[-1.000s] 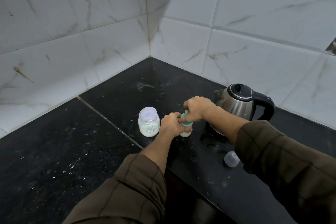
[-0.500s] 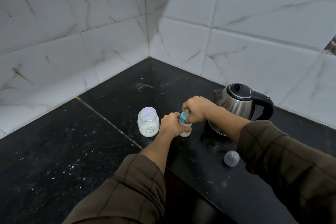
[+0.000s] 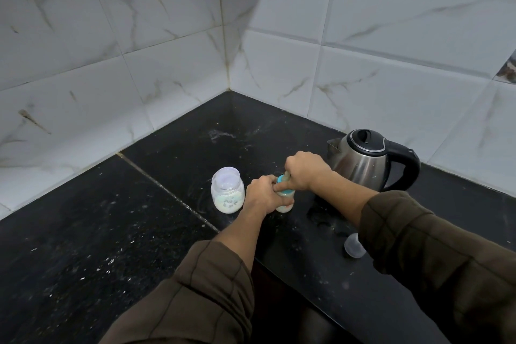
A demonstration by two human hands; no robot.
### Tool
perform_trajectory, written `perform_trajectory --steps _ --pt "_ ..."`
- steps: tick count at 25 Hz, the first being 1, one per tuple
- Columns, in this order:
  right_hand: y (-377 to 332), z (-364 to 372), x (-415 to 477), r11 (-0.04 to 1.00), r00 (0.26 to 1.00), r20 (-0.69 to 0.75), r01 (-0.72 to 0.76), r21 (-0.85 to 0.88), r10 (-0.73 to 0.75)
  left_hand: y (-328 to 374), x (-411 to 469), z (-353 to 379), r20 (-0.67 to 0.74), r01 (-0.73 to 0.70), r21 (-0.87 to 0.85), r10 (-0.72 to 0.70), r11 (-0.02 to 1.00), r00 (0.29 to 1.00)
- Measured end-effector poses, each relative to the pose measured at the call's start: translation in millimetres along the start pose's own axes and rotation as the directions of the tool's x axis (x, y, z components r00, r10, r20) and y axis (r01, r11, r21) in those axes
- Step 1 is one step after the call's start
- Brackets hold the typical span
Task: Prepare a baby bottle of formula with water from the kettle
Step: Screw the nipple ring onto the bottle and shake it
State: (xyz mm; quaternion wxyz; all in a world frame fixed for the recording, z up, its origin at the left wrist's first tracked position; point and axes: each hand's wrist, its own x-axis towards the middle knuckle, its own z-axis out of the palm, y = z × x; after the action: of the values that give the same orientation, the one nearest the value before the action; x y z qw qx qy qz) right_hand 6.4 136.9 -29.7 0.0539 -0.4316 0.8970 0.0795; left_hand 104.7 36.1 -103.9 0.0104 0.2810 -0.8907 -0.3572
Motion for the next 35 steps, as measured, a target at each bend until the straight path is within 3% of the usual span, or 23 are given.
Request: perform_trajectory --steps 3,7,16,19,21,29,32,35 --pt "-0.3 -2.2 2.9 1.0 0.999 0.034 -0.002 -0.006 0.002 0.1 0.0 0.0 0.01 0.004 0.007 -0.004 1.0 1.0" --pt "4.5 -7.1 6.4 0.99 0.98 0.164 0.091 0.107 -0.108 0.5 0.0 -1.0 0.014 0.003 -0.016 -0.002 1.0 1.0" --pt "-3.2 0.9 -1.1 0.997 0.997 -0.004 -0.08 -0.022 0.08 3.9 -1.9 -2.5 0.008 0.005 0.034 -0.005 0.999 1.0" --pt "3.5 -2.9 5.0 0.99 0.995 0.098 0.02 0.143 -0.034 3.1 -1.6 -3.5 0.02 0.009 0.022 -0.009 1.0 1.0" --pt "5.7 -4.9 6.7 0.983 0.977 0.174 0.093 0.157 -0.12 2.3 -1.4 -3.0 0.024 0.012 -0.003 -0.012 1.0 1.0" --pt "-3.9 0.2 3.7 0.995 0.996 0.004 -0.087 -0.048 0.087 4.0 -2.5 -3.0 0.014 -0.023 0.033 0.022 0.999 1.0" --pt "0.2 -4.9 6.9 0.992 0.99 0.134 0.028 0.119 -0.044 5.9 -3.9 -6.6 0.023 0.011 0.019 -0.011 1.0 1.0" --pt "2.6 -8.1 4.5 0.991 0.974 0.2 0.081 0.109 -0.102 6.7 -2.9 -7.2 0.038 0.014 0.006 -0.014 1.0 0.999"
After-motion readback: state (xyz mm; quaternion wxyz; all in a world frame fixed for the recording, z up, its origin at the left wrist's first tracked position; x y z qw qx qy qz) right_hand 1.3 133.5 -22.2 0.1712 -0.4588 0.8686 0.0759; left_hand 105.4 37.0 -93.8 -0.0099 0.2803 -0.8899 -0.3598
